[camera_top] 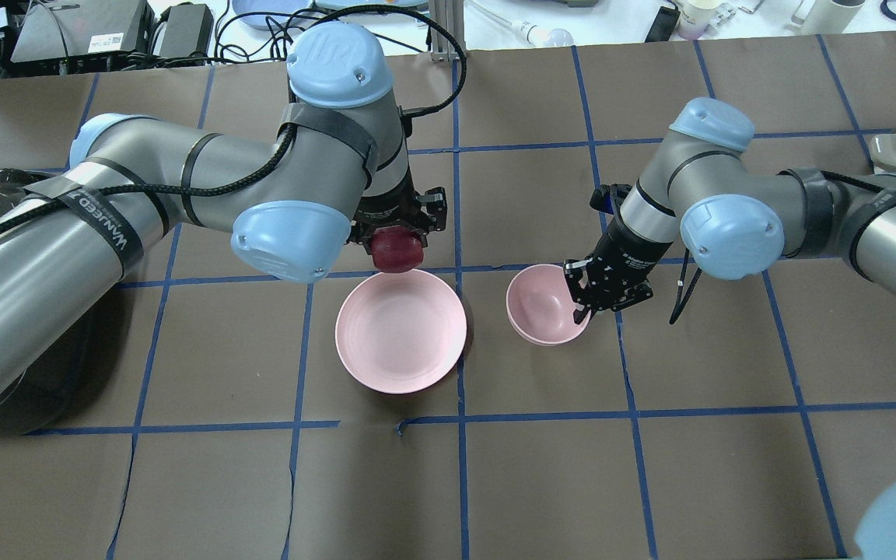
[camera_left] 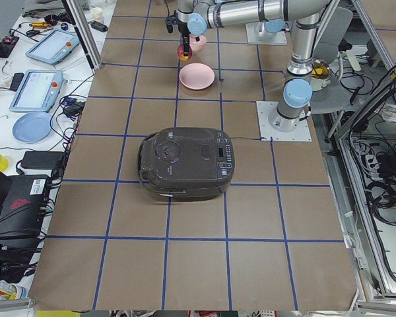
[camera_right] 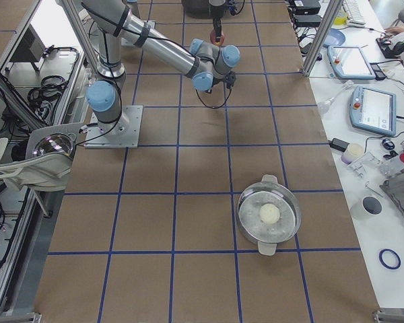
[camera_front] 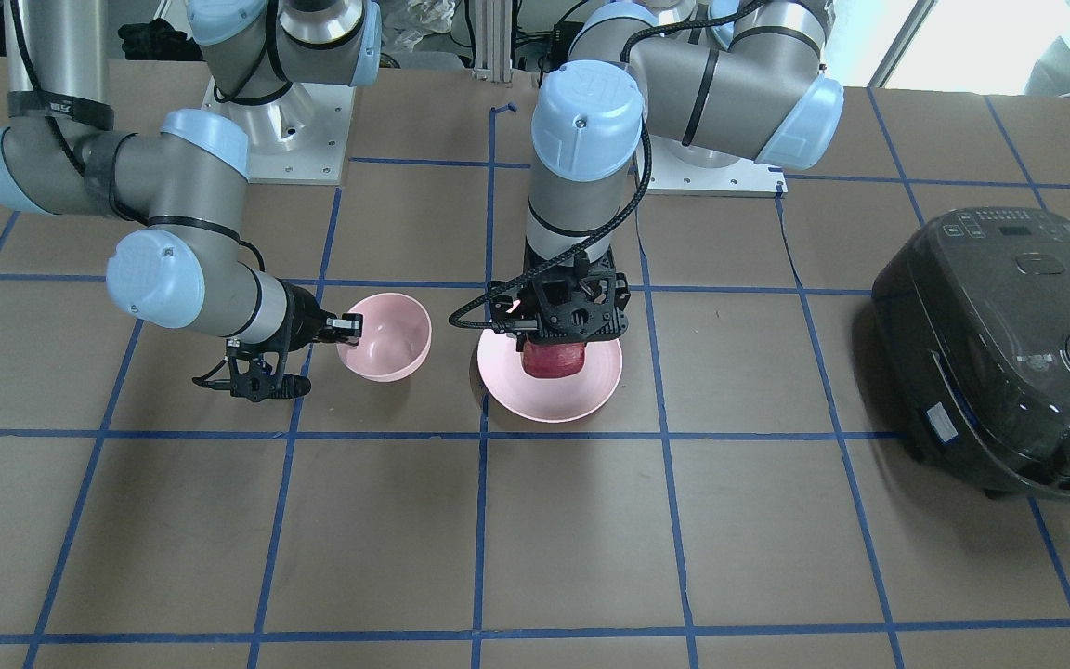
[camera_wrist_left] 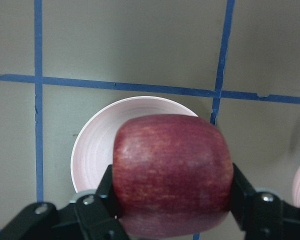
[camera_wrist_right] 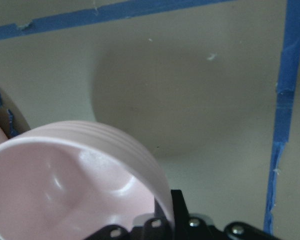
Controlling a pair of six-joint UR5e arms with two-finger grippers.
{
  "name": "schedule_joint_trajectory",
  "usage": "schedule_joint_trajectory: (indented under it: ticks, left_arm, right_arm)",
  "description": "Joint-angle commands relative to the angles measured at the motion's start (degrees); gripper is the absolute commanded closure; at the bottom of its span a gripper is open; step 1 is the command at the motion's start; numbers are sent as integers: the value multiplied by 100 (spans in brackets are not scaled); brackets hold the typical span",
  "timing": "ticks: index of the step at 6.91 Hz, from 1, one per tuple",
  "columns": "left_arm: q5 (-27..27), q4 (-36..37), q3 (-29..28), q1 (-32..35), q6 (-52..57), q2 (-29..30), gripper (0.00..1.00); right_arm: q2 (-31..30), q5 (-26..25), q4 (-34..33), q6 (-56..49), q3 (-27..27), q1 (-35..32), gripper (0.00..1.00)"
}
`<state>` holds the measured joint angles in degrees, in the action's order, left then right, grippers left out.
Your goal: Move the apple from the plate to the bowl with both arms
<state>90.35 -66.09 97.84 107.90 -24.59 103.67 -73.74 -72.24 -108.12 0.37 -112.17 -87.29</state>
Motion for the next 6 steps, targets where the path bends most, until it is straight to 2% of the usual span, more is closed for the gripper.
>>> schedule_joint_trajectory:
  ticks: [1, 2, 3, 4, 5, 6]
  left_arm:
    - [-18, 0, -1, 55, -369, 56, 100]
    - [-53, 9, -1, 108, -632, 65, 100]
    - [-131, 9, -1, 213, -974, 65, 100]
    - [-141, 44, -1, 318, -1213, 74, 100]
    - [-150, 79, -10, 423, -1511, 83, 100]
    - [-271, 131, -19, 599, -1801, 92, 100]
  right_arm:
    - [52, -96, -209, 68, -77, -16, 100]
    - [61, -227, -358, 68, -59, -16, 100]
    - [70, -490, -498, 85, -77, -16, 81]
    - [113, -527, -500, 94, -68, -8, 28]
    - [79, -423, -482, 277, -68, -16, 0]
    - [-8, -422, -421, 357, 10, 10, 0]
